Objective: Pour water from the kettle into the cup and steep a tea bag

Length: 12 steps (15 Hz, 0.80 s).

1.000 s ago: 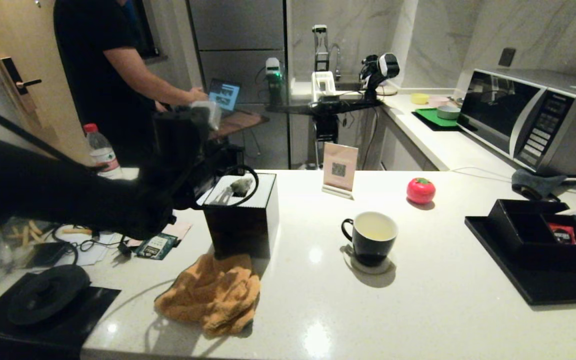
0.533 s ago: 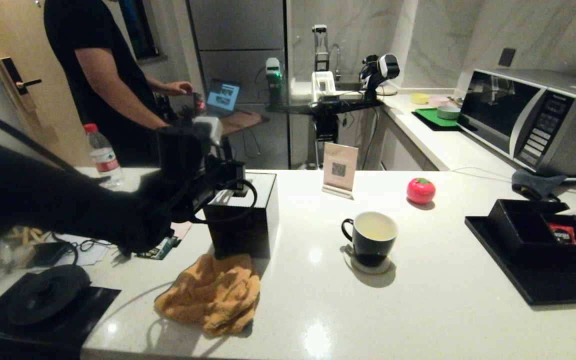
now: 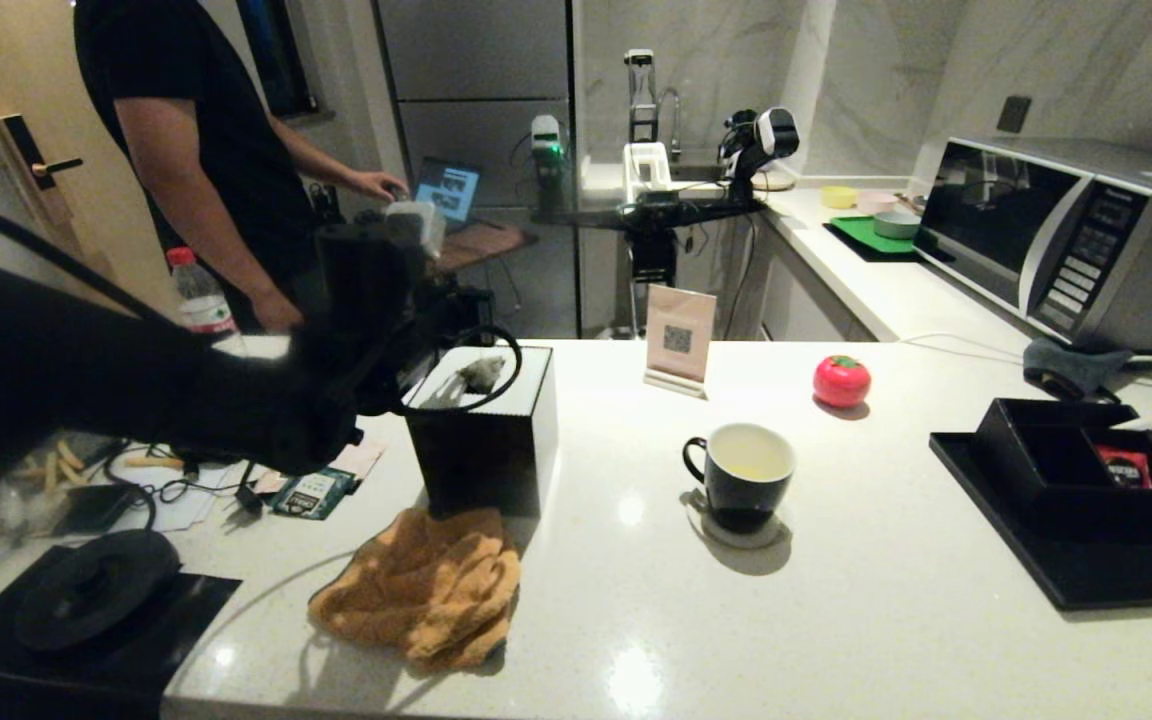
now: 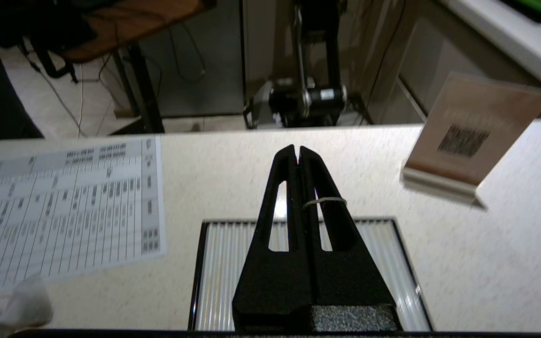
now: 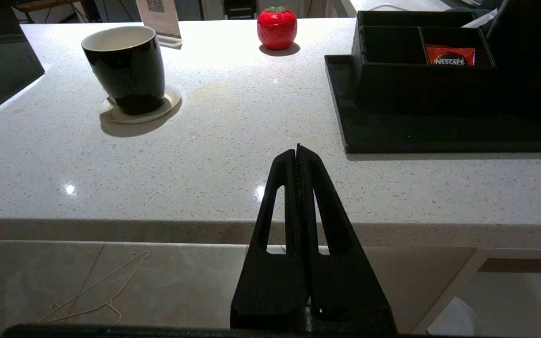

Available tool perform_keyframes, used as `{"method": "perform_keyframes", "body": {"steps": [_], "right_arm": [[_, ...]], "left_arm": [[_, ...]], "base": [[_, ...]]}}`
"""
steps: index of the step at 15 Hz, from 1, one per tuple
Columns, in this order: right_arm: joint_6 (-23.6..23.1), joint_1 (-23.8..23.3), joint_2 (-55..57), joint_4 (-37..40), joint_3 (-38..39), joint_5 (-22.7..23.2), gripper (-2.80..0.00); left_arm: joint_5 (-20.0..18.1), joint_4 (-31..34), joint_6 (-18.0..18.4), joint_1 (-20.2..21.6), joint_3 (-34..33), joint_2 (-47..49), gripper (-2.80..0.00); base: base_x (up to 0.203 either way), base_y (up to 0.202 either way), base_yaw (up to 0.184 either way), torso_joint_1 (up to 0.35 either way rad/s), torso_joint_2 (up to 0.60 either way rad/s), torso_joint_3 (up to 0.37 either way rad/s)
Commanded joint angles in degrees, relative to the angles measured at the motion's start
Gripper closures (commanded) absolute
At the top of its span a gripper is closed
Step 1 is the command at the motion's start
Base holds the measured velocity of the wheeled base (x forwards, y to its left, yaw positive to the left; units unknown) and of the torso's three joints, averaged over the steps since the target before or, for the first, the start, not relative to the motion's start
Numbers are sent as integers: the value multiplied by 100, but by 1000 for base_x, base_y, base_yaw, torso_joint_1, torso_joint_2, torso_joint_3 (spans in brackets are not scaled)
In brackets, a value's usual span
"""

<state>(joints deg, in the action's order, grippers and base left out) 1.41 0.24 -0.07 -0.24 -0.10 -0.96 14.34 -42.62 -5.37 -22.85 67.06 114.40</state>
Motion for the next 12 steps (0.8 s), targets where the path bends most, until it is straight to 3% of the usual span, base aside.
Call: {"method": "perform_keyframes", "body": {"steps": [1,12], "right_arm": [[0,2,7,-2,1,0,0],[0,2,7,-2,1,0,0]], "left_arm": [[16,-116,-8,-1,167,82,0],[324,-27,-615,-151,140,135,0]], "base": [[0,0,0,0,0,0],[0,0,0,0,0,0]]}}
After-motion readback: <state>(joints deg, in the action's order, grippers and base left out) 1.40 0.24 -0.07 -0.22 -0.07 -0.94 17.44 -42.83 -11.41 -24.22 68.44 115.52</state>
